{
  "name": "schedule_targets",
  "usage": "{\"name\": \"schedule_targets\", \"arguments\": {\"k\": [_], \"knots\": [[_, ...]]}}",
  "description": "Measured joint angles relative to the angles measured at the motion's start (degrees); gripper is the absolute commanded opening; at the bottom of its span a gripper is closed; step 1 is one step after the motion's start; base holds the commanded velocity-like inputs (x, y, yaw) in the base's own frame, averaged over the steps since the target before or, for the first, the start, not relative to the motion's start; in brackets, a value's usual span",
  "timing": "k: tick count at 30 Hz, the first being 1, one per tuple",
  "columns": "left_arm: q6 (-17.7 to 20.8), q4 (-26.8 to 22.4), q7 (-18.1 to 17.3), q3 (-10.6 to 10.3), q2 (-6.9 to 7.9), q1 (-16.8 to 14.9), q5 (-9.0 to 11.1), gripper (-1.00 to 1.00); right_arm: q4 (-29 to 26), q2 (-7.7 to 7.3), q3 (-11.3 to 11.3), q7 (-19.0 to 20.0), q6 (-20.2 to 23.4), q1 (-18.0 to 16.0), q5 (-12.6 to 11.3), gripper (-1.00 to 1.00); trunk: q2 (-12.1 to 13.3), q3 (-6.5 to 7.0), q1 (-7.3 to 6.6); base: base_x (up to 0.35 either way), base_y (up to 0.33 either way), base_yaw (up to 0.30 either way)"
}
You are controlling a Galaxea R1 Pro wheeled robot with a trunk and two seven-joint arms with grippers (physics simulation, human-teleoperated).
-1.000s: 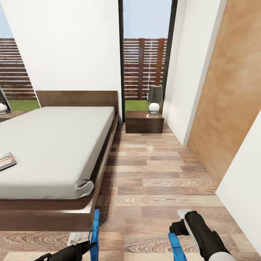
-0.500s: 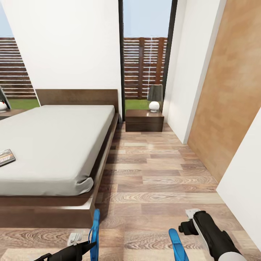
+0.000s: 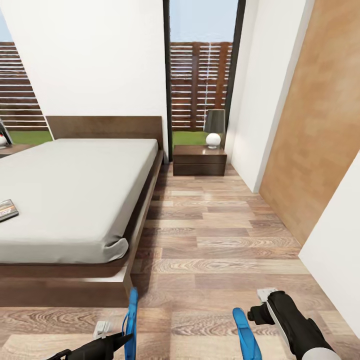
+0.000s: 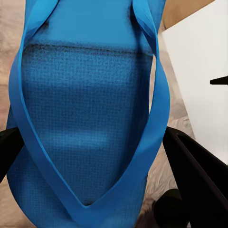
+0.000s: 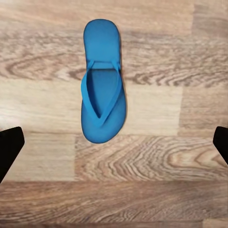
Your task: In the bedroom, move the book from the bed onto either nightstand, and place the two sandals side by side next to the bed.
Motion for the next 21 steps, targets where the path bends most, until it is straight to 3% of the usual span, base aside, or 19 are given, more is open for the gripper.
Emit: {"name": "schedule_targets", "arguments": {"k": [17, 18, 19, 21], "knots": [[0.6, -0.7, -0.1, 0.1, -0.23, -0.3, 0.1, -1.00, 0.0, 0.15, 0.1, 0.1, 0.0, 0.0, 0.0, 1.00, -0.2, -3.77, 0.44, 0.000, 0.000, 0.000], [1.7, -1.0, -0.1, 0.1, -0.23, -0.5, 0.0, -1.00, 0.0, 0.16, 0.1, 0.1, 0.0, 0.0, 0.0, 1.00, -0.2, -3.99, 0.46, 0.000, 0.000, 0.000], [6.1, -3.5, -0.1, 0.3, -0.18, -0.8, 0.1, -1.00, 0.0, 0.22, 0.1, 0.2, 0.0, 0.0, 0.0, 1.00, -0.3, -4.21, 0.49, 0.000, 0.000, 0.000], [10.5, -7.2, -0.2, 0.3, -0.13, -1.1, 0.2, -1.00, 0.0, 0.26, 0.1, 0.2, 0.1, 0.0, 0.0, 1.00, -0.3, -4.65, 0.54, 0.000, 0.000, 0.000]]}}
